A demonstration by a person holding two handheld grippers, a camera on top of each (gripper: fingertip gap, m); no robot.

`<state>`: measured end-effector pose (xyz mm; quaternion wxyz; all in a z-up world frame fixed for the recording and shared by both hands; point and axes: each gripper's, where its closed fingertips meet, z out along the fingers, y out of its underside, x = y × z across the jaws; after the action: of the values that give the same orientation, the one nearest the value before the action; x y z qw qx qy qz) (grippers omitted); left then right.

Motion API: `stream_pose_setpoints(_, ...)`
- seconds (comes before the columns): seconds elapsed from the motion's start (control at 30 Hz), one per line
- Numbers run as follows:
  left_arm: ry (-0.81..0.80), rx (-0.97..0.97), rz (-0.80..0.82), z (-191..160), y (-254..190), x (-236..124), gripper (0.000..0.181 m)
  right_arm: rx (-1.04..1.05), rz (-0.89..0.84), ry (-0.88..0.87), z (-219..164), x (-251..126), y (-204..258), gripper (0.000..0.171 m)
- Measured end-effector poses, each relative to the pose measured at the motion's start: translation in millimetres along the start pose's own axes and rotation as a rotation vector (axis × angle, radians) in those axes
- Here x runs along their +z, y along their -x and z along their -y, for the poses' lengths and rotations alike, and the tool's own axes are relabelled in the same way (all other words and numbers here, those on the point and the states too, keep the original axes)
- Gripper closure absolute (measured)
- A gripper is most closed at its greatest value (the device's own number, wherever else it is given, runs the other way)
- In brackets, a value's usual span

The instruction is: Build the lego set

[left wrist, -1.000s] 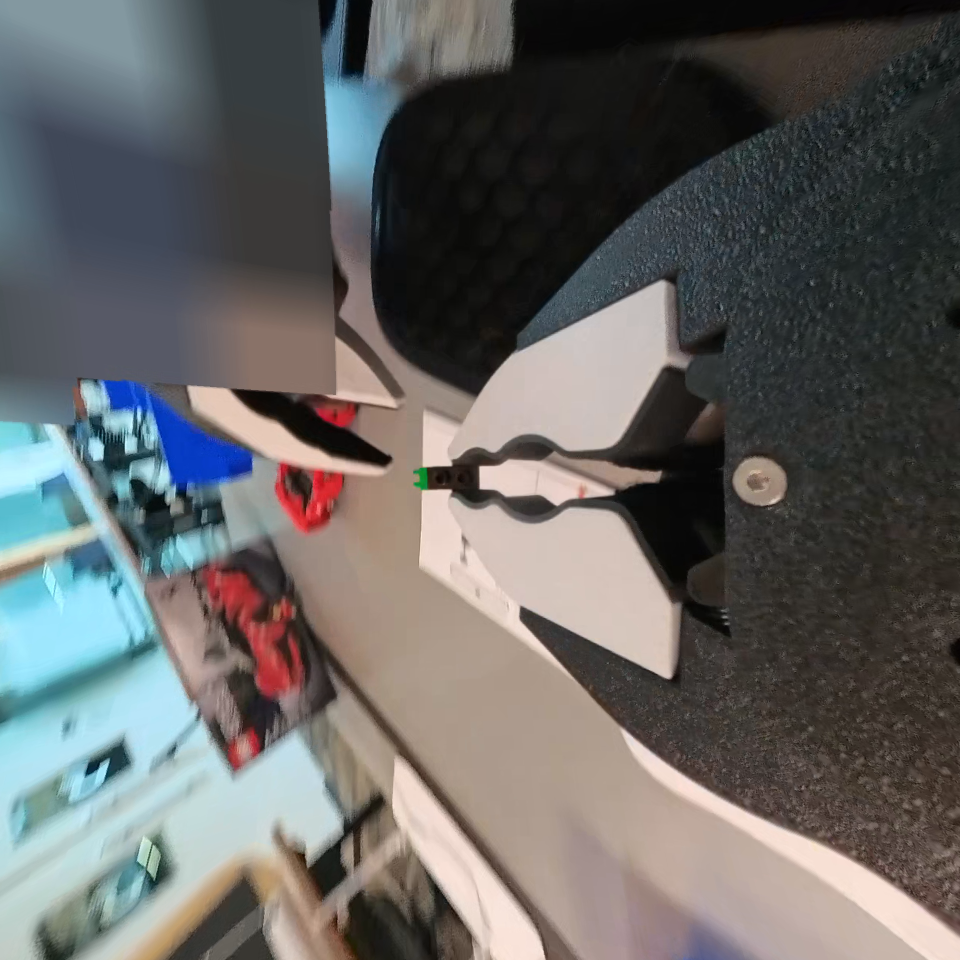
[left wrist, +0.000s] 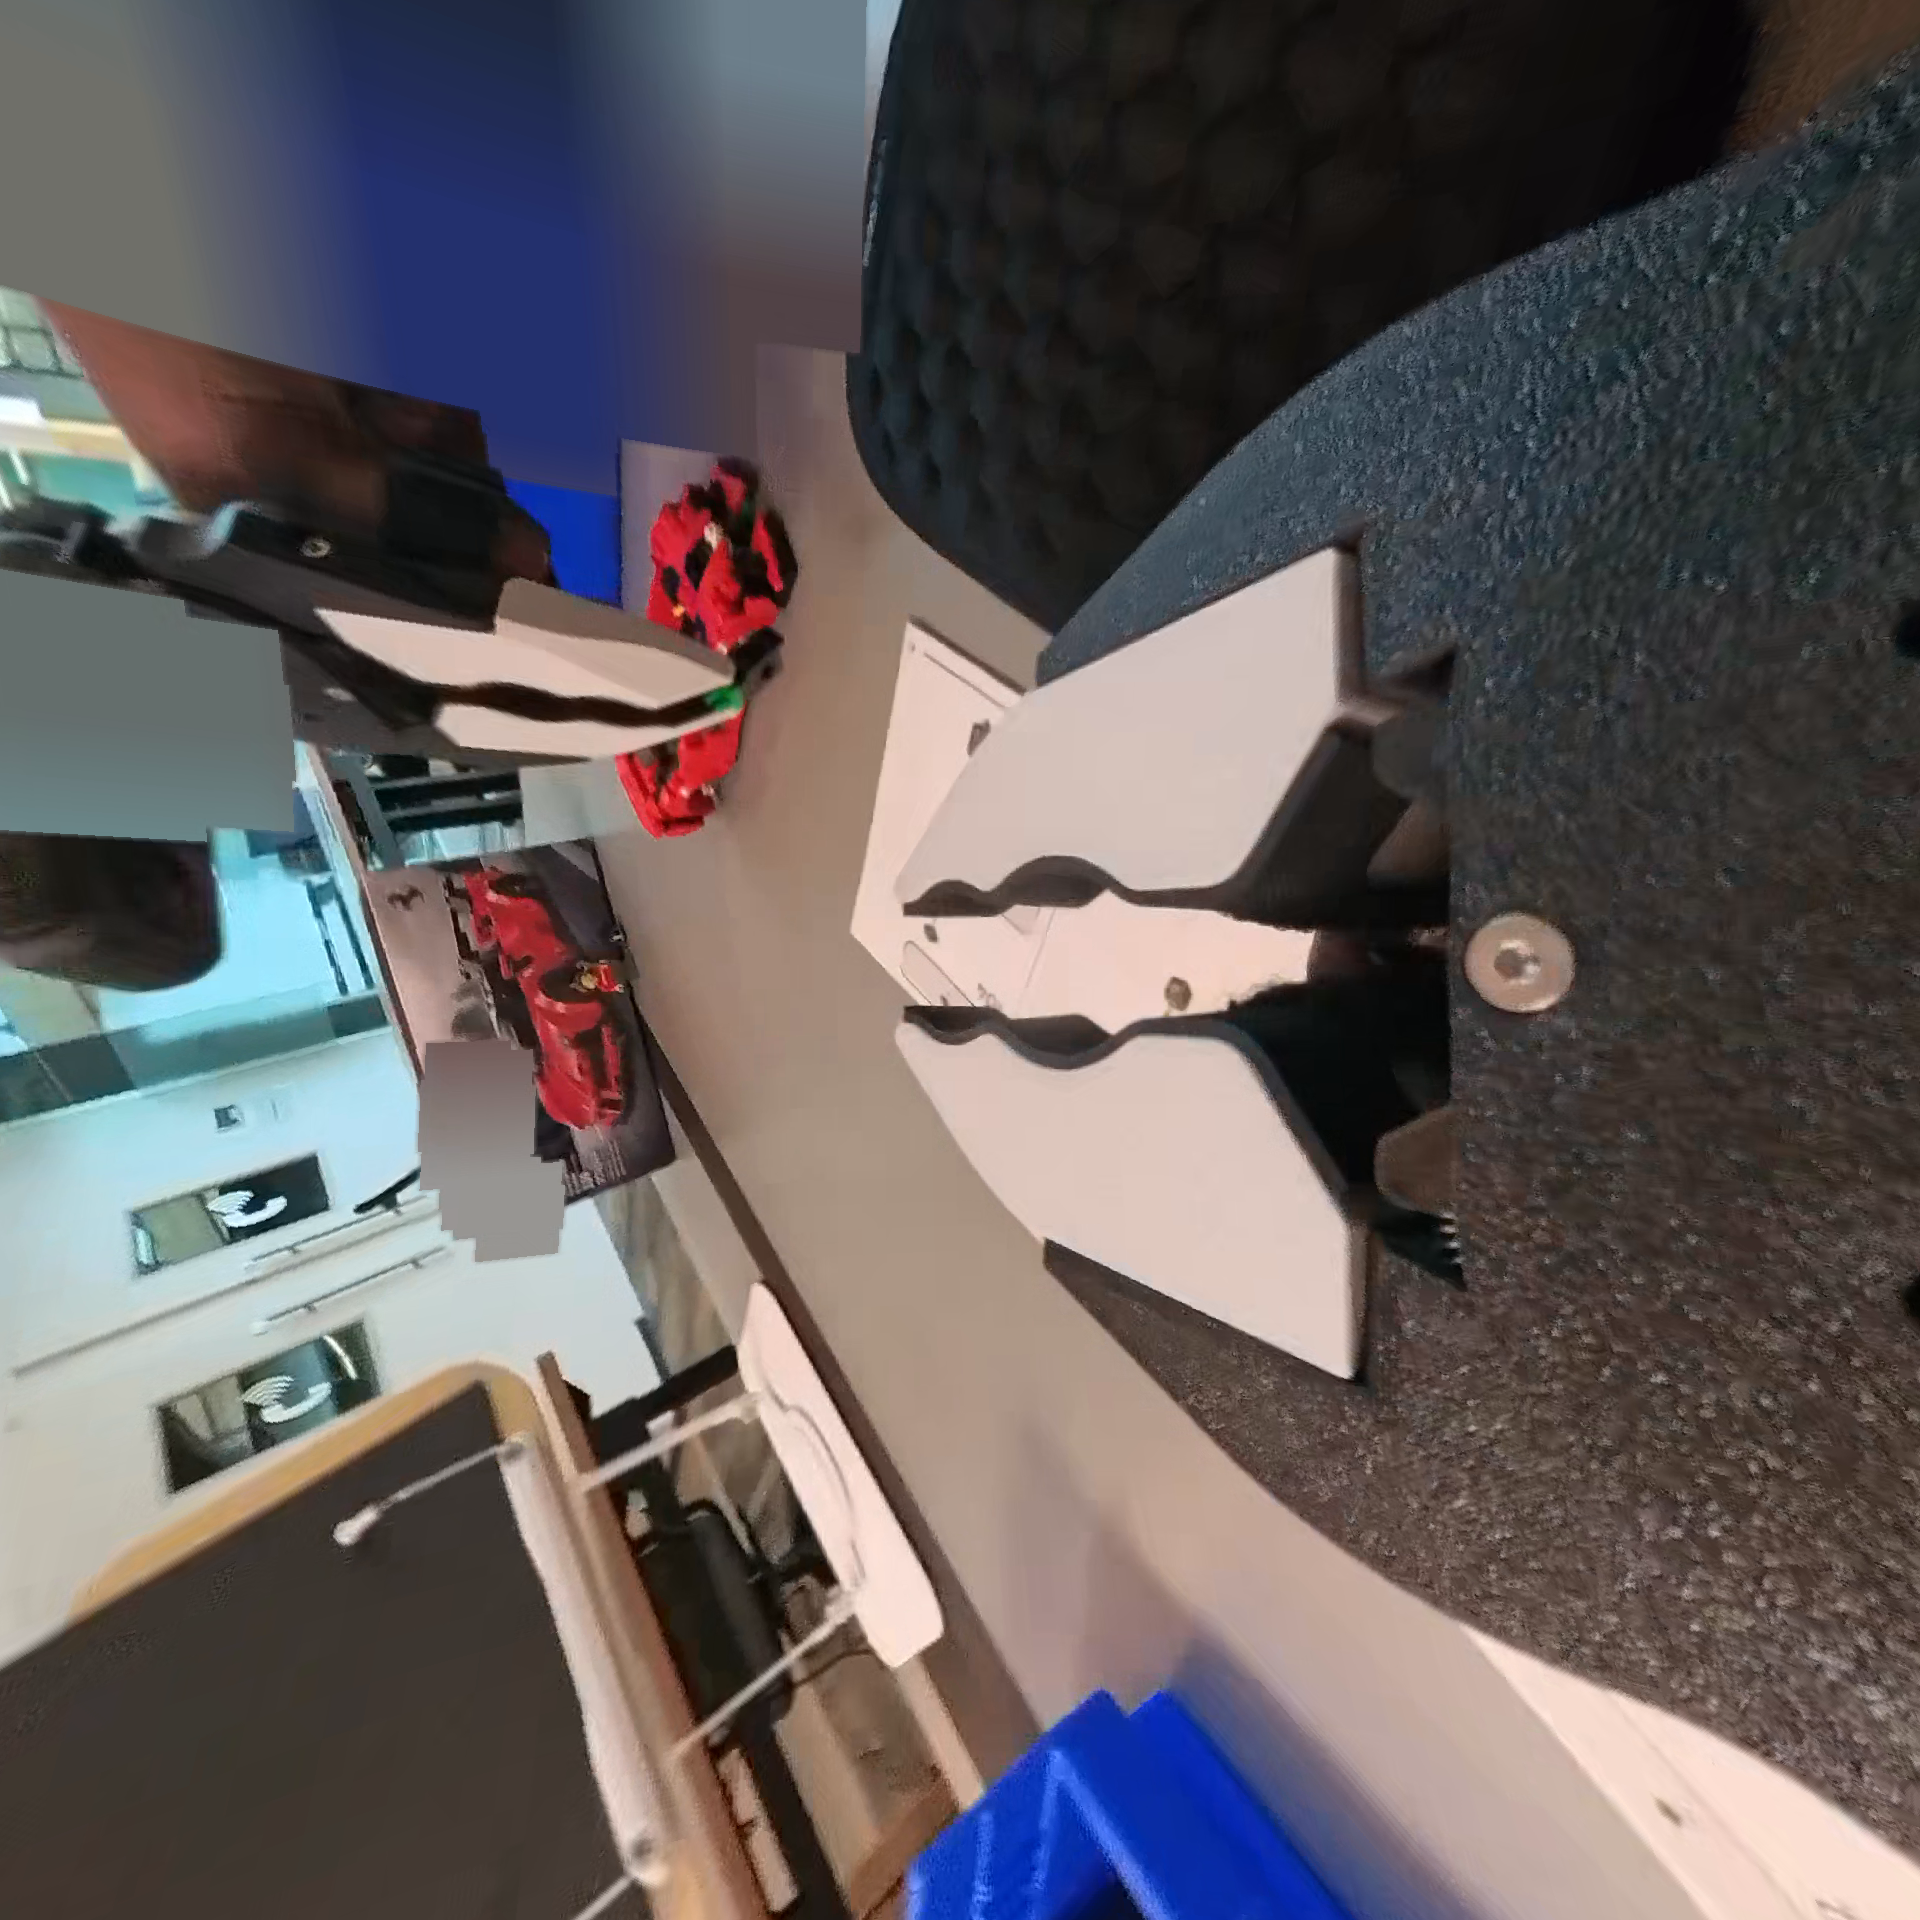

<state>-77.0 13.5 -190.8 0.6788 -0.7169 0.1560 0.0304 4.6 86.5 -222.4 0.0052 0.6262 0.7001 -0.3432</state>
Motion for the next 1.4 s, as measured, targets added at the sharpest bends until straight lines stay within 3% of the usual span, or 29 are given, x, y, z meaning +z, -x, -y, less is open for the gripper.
stream_pose_setpoints(0.17,0.005,-0.093,0.013,-5.4,14.7,-2.9,0.167,0.091,0.145,0.196,-15.7,18.0,-23.2,0.163)
stream_pose_setpoints(0.93,0.016,-0.071,-0.013,-6.8,9.7,-1.9,0.168,0.160,0.158,0.276,-26.9,27.2,-50.1,0.159)
stream_pose_setpoints(1.1,0.027,-0.061,-0.021,-8.0,7.7,-1.1,0.168,0.078,0.019,0.151,-8.0,7.9,-50.9,0.159)
stream_pose_setpoints(1.23,0.037,-0.054,-0.031,-9.0,5.8,-0.4,0.168,-0.180,-0.218,-0.111,22.8,-15.7,-37.7,0.155)
stream_pose_setpoints(1.33,0.059,-0.052,-0.048,-11.4,3.9,0.0,0.166,-0.387,-0.266,-0.411,38.9,-22.2,2.1,0.130)
stream_pose_setpoints(1.4,0.111,-0.064,-0.067,-15.7,5.0,-1.0,0.162,-0.392,-0.298,-0.534,34.2,-19.6,17.3,0.110)
